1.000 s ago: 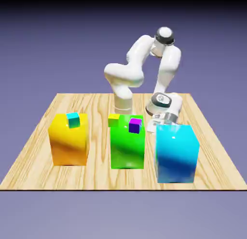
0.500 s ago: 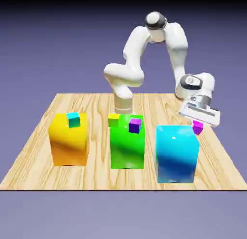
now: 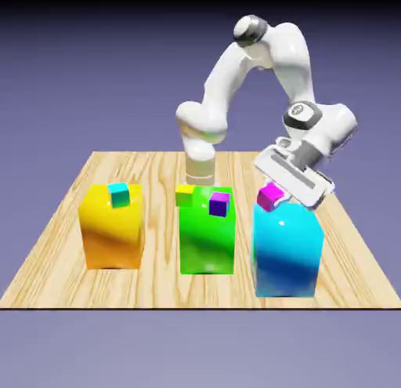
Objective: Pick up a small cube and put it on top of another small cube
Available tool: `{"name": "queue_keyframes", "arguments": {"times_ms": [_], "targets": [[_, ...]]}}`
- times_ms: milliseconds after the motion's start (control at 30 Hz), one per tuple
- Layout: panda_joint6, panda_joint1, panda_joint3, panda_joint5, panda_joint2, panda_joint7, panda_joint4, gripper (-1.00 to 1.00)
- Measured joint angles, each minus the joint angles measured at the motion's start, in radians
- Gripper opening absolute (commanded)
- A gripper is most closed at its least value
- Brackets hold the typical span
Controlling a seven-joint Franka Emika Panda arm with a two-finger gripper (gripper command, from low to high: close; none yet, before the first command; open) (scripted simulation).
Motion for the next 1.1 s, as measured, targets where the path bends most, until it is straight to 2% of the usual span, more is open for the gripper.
{"name": "queue_keyframes", "arguments": {"times_ms": [867, 967, 1100], "targets": [[-0.660, -0.942, 0.034, 0.241, -0.097, 0.545, 0.268, -1.00], [-0.663, -0.955, 0.070, 0.246, -0.109, 0.587, 0.259, -1.00], [-0.536, -0.928, 0.067, 0.256, -0.109, 0.605, 0.114, -1.00]]}}
